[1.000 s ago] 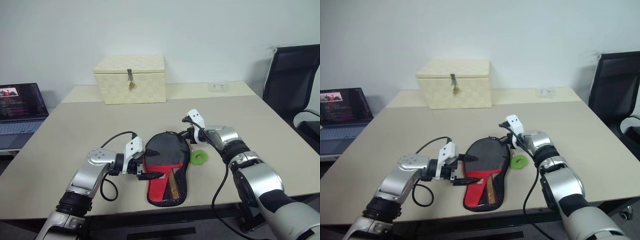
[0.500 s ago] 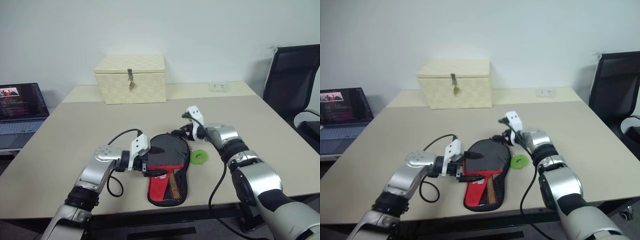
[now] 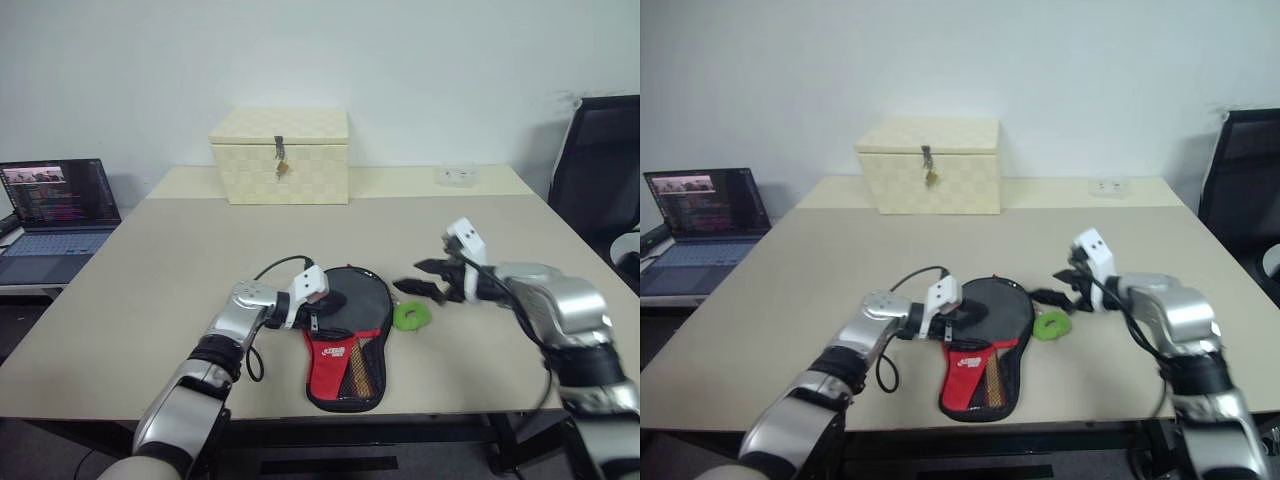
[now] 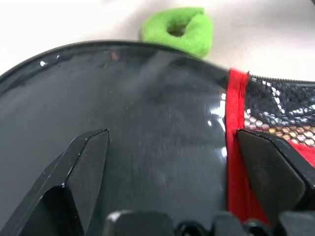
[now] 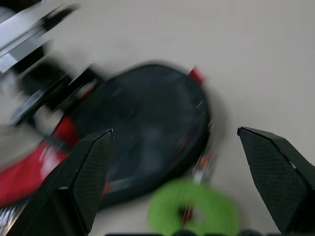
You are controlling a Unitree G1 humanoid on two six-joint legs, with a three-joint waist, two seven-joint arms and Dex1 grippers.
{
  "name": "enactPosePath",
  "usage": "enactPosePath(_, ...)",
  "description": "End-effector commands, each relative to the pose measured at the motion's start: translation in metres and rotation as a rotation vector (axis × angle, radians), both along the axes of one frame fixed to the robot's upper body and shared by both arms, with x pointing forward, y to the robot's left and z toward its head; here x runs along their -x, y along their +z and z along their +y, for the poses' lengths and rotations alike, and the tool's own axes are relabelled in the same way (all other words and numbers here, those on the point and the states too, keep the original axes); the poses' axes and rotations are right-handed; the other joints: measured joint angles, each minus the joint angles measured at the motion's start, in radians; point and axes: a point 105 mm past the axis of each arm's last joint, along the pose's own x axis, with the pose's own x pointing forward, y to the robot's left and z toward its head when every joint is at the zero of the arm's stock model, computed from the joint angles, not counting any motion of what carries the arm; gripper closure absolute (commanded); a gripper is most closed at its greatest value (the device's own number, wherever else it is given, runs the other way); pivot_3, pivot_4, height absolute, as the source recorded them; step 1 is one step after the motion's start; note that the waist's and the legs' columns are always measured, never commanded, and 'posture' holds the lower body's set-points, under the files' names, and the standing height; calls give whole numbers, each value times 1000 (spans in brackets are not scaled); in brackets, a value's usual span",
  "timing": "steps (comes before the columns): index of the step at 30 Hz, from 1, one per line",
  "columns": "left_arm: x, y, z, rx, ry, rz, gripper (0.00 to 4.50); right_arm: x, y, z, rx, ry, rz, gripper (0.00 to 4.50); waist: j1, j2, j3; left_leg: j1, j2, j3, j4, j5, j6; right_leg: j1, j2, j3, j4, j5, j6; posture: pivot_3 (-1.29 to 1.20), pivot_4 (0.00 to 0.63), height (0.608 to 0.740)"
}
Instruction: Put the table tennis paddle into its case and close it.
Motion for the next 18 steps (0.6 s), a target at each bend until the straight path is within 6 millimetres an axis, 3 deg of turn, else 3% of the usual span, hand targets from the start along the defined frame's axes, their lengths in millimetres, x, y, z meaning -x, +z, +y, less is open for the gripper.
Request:
enactPosePath(1, -1, -9, -2, -35, -2, 2, 0, 20, -10, 11, 109, 100, -50, 58, -2, 0, 0, 1, 0, -1, 0, 0, 0, 1, 0, 0, 0, 0, 0, 0, 150, 740)
enactPosePath(6, -1, -14, -4, -45, -4, 9, 0, 26, -34, 20, 206, 148, -78, 58, -2, -1, -1, 1, -1, -1, 3, 0, 0, 2, 0, 0, 1, -3, 6, 0, 150, 740)
enactPosePath(12, -1, -16, -4, -44, -9, 12, 0, 2, -52, 24, 313, 115, -153, 58, -1, -1, -1, 1, -1, -1, 6, 0, 0, 3, 0, 0, 1, -2, 7, 0, 150, 740)
enactPosePath(18, 1, -18, -1, -44, -4, 14, 0, -13, -69, 15, 380, 82, -141, 58, 1, -1, -1, 0, -1, -1, 8, 0, 0, 3, 0, 0, 1, -2, 7, 0, 150, 740)
